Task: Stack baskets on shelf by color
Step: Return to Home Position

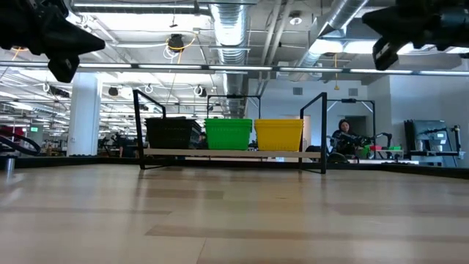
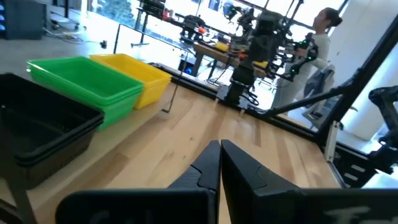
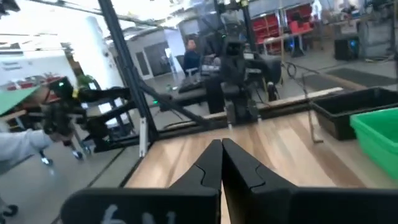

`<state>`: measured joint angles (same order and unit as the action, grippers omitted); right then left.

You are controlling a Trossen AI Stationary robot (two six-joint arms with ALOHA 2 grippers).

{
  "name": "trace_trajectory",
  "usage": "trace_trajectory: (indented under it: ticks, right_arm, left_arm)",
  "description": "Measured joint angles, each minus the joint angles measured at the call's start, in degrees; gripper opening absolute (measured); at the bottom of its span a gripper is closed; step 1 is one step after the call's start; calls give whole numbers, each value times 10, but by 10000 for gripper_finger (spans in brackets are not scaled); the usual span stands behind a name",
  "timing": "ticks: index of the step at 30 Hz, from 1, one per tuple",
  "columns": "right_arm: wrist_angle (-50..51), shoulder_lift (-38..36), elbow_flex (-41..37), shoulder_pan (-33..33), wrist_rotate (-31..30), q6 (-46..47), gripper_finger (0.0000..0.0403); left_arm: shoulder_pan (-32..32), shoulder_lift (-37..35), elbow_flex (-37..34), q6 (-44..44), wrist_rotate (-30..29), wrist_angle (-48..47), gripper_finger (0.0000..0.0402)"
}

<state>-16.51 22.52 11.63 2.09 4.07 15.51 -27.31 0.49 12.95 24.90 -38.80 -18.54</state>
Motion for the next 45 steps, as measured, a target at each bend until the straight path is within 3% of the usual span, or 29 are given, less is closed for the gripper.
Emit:
trace_trajectory:
  ticks: [4, 8, 9, 17, 24, 30, 35, 38, 41, 45]
  right_arm:
    - [-77, -10, -34, 56, -51, -21, 29]
    - [-238, -34, -103, 79, -57, -61, 28]
    - [-241, -43, -111, 79, -57, -62, 27]
    - [-185, -93, -104, 60, -57, -73, 29]
    - [-94, -132, -105, 16, -35, -21, 28]
    - [-79, -156, -80, -11, -5, -74, 31]
    - [68, -165, -18, -21, -4, -81, 31]
    - [129, -166, 8, -21, 17, -62, 32]
    - [126, -172, 8, -21, 51, -60, 33]
    - [84, -190, -20, -21, 53, -54, 33]
  left_arm:
    - [0, 0, 0, -2, -12, -2, 0]
    - [0, 0, 0, 5, -11, -8, 0]
    - [0, 0, 0, 7, -11, -10, 0]
    - [0, 0, 0, 1, -12, -14, 0]
    - [0, 0, 0, 2, -25, -19, 0]
    - [0, 0, 0, 14, -26, -45, 0]
    - [0, 0, -3, 53, -26, -57, 0]
    - [0, -3, -34, 45, -43, -4, 0]
    - [0, -3, -93, 3, -51, 123, 0]
    - [1, 12, -123, -117, -23, 275, 0]
